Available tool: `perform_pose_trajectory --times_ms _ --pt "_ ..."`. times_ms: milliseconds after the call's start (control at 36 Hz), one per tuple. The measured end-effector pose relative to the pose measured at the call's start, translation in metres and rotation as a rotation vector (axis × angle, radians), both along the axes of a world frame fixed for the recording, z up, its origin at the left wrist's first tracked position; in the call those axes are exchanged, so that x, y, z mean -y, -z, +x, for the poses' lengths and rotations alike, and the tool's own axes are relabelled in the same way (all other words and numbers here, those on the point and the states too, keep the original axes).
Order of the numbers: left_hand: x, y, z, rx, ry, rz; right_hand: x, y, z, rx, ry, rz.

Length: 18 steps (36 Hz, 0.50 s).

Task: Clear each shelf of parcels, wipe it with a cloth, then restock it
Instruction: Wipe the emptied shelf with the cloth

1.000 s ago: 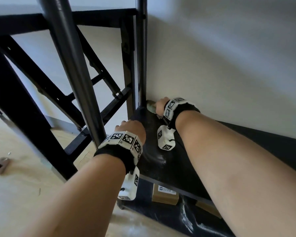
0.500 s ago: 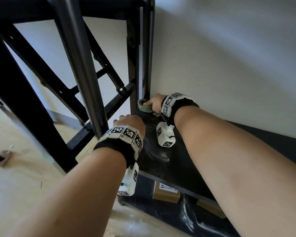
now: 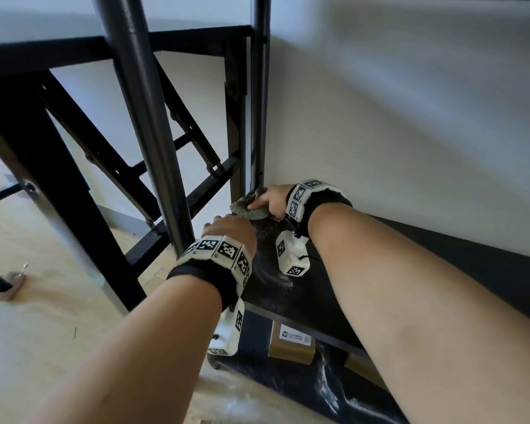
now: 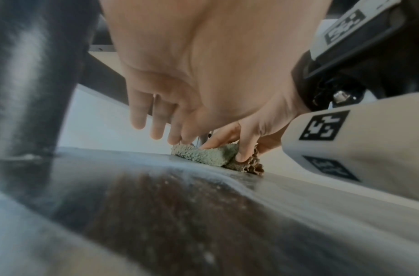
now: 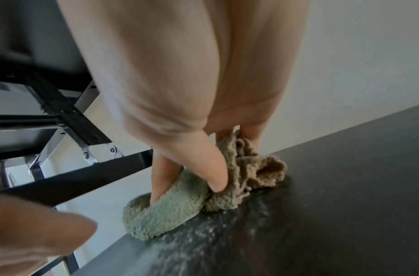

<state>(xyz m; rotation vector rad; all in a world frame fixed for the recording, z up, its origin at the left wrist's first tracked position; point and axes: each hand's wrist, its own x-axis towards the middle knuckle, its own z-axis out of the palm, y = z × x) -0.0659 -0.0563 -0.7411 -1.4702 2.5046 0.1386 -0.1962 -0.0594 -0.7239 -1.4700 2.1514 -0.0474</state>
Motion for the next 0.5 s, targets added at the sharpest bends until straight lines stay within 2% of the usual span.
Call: perform_pose_trajectory --times_ms 222,333,417,500 --pt "-0.027 -0.006 0.019 -0.072 -0.068 0.095 -0.034 0.002 0.025 0.060 0.070 -0.042" --pt "-0.049 -0.002 0.038 -0.116 0.038 0.011 -0.050 0.004 0.039 0.082 0.120 -0.026" --pt "-0.061 0.004 0.052 -0.144 0.047 -0.029 -0.064 0.001 0.049 -0.017 0.087 0.048" --pt "-0.070 0.001 0.064 -0.168 0.055 -0.023 -0.084 -0.004 0.057 -0.067 0.062 0.041"
